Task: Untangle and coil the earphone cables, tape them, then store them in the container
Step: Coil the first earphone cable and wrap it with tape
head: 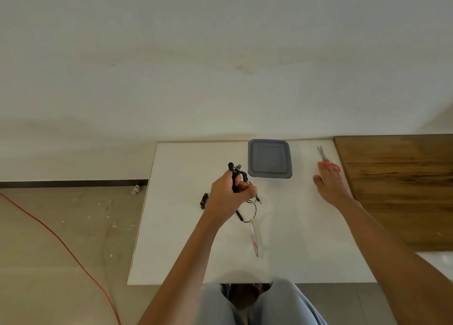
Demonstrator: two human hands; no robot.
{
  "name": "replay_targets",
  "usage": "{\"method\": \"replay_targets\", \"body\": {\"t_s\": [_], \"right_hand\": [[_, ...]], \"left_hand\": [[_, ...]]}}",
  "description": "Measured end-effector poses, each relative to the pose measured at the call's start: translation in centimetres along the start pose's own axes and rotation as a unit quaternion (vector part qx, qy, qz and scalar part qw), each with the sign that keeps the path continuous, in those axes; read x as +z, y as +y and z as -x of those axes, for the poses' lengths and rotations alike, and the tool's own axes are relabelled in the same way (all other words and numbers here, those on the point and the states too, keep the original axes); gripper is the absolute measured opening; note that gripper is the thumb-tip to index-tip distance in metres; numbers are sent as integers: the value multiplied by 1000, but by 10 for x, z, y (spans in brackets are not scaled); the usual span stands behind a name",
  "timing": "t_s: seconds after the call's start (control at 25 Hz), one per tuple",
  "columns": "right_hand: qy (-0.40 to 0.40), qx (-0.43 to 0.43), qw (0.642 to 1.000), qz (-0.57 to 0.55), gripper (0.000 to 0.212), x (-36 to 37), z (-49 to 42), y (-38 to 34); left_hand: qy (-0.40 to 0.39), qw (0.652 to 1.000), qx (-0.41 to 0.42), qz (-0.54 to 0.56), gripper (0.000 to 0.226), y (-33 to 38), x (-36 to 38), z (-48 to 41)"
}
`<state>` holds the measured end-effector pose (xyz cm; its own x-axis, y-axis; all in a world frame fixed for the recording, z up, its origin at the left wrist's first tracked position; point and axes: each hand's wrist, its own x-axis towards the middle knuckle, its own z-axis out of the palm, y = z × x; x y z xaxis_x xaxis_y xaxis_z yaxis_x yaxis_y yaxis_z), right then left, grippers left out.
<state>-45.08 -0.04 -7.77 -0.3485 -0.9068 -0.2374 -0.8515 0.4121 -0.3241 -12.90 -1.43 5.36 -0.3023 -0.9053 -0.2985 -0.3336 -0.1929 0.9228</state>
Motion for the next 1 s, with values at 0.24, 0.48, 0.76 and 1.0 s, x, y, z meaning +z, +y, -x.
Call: {"method": "replay_targets", "body": {"t_s": [0.24,0.48,0.76,1.0], "right_hand": [[182,64,973,-127,10,15,43,-21],[145,199,938,-245,22,0,116,-31],[85,107,991,13,7,24,167,-13],[14,-92,995,36,22,25,159,-25]], "left_hand": [[-2,1000,0,16,36,-2,0,-1],[6,1000,0,19,36,-1,1,0],[8,1000,-1,21,36,-4,0,2],[9,1000,-7,22,35,-5,-1,-2]]}}
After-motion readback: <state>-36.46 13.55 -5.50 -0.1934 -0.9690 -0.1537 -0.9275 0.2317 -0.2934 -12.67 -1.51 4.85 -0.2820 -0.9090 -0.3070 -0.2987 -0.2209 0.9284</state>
